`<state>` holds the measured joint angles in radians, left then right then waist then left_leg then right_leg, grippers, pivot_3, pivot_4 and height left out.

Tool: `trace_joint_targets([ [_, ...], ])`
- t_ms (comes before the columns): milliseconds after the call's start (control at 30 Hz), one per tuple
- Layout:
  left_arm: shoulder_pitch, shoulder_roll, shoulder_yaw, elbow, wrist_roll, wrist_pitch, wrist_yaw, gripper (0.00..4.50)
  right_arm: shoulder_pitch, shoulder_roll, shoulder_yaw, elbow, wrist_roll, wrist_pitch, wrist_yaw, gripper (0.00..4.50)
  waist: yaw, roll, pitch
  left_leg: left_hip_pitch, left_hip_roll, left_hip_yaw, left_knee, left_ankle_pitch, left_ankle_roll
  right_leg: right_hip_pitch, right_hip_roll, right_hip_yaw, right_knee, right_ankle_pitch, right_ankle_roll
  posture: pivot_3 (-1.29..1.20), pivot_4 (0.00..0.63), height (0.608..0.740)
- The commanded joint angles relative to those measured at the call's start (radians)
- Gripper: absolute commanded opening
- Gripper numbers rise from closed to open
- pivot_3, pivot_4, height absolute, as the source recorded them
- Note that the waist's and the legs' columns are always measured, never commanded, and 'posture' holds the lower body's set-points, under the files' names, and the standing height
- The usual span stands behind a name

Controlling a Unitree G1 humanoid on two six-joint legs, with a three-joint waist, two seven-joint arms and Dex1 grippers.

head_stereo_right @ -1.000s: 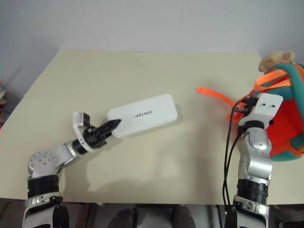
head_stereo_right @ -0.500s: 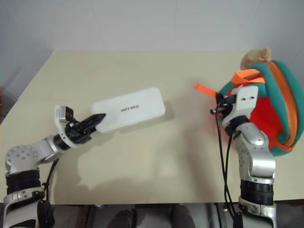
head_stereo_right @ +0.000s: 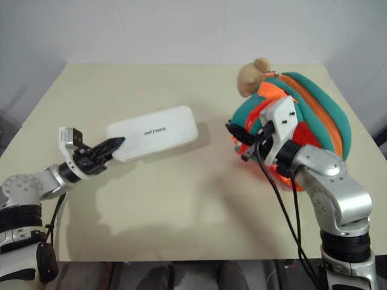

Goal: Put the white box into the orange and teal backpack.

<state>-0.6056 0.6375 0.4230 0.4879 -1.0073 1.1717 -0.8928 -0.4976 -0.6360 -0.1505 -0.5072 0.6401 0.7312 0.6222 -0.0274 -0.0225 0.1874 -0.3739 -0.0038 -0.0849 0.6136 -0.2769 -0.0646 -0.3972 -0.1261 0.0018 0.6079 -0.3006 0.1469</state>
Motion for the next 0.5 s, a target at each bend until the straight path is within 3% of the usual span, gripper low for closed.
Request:
trace_joint_targets([
  [33,-0.041,0.04,0.009,0.024,0.02,-0.027,-0.062,1.33,-0.062,-0.047,-0.017,-0.103,0.154,0.074,0.06,0.51,0.0,0.0,0.0,0.0,0.0,0.0,0.0,0.0,0.0,0.0,0.0,0.0,0.0,0.0,0.0,0.0,0.15,0.74],
  [233,-0.079,0.081,-0.009,0.112,0.082,-0.058,-0.132,1.33,-0.142,-0.131,-0.014,-0.162,0.358,0.16,0.152,0.51,0.001,0.0,0.0,-0.001,0.001,0.001,-0.001,0.0,0.001,-0.001,0.0,0.0,0.0,0.0,0.0,0.0,0.15,0.74],
  [500,-0.12,0.135,-0.022,0.198,0.16,-0.101,-0.218,1.33,-0.141,-0.218,-0.017,-0.189,0.439,0.122,0.314,0.51,0.002,-0.005,0.003,-0.002,0.0,0.001,0.0,-0.001,0.002,-0.001,0.0,0.0,-0.002,0.001,0.001,0.0,0.15,0.74],
])
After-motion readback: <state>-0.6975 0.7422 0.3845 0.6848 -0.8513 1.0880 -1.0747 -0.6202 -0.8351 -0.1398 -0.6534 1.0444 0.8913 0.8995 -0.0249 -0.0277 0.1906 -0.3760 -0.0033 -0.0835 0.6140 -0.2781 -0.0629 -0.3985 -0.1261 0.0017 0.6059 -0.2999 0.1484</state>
